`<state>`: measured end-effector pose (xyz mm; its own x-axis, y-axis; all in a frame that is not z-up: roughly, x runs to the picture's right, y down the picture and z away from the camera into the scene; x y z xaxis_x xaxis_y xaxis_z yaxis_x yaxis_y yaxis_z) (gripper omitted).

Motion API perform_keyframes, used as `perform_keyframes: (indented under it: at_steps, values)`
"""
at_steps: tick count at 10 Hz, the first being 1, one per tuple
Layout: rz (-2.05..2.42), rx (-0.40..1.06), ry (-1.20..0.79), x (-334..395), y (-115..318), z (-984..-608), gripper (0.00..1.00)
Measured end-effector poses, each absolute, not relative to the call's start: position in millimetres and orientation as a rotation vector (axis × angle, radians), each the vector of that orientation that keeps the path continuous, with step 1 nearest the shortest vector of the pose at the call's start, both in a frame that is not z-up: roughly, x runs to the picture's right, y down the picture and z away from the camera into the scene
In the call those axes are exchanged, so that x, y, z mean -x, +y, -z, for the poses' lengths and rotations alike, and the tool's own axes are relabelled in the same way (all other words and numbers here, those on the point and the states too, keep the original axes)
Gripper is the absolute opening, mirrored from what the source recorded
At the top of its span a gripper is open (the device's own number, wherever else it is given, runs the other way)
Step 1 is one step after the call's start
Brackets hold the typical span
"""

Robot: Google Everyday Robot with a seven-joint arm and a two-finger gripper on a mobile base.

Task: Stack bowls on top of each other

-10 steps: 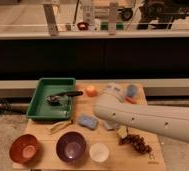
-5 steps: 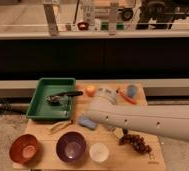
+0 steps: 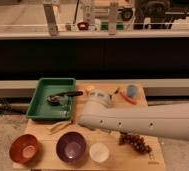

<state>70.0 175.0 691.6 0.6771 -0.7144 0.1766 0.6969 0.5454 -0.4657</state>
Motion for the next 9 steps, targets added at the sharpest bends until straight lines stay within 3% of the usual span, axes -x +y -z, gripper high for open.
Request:
perform_keyframes:
  at_steps: [9]
  values:
    - [1.018, 0.487, -0.018, -24.3, 192.9, -701.7, 0.80]
